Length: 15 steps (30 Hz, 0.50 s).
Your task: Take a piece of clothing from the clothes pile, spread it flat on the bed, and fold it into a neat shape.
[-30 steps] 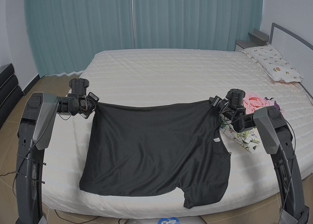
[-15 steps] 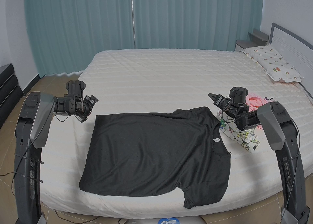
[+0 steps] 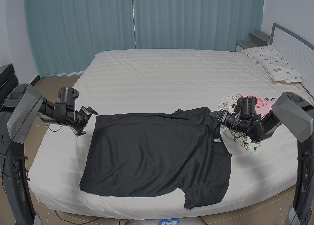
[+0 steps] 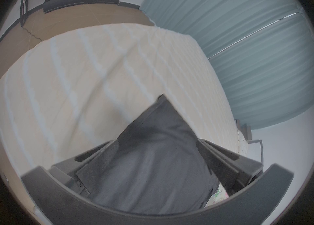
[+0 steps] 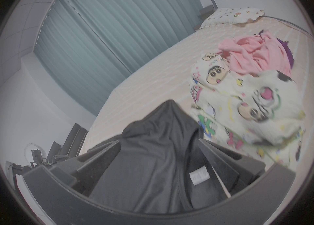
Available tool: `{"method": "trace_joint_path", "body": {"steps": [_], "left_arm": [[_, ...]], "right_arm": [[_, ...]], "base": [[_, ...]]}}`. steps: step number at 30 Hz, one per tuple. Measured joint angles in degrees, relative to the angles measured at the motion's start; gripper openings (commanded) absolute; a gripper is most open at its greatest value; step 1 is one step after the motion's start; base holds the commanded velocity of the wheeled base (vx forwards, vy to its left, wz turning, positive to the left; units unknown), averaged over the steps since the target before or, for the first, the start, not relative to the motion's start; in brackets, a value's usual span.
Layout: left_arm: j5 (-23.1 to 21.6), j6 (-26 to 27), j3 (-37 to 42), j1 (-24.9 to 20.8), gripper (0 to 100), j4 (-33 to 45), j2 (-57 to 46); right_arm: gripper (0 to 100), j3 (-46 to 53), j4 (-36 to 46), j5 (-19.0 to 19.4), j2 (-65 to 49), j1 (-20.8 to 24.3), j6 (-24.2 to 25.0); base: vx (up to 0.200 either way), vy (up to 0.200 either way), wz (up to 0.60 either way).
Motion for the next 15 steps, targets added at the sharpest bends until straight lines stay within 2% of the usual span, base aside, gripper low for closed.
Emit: {"method": "trace_joint_path", "body": {"steps": [5, 11, 15], "left_arm": [[-1.15, 0.79, 13.68, -0.39, 100, -5.83, -4.69], [-2.06, 1.62, 31.26, -1.01, 100, -14.90, -9.31], [-0.09, 2.72, 42.40, -1.87, 100, -23.24, -10.92]], "right_arm": [[100, 11.54, -0.94, 0.77, -5.57, 1.07, 0.41], [100, 25.64, -3.61, 1.60, -11.12, 2.62, 2.68], [100, 35.08, -7.20, 2.19, -13.48, 3.69, 4.90]], "base": [[-0.200, 0.000, 0.00], [0.000, 0.000, 0.00], [0.000, 0.000, 0.00]]}}
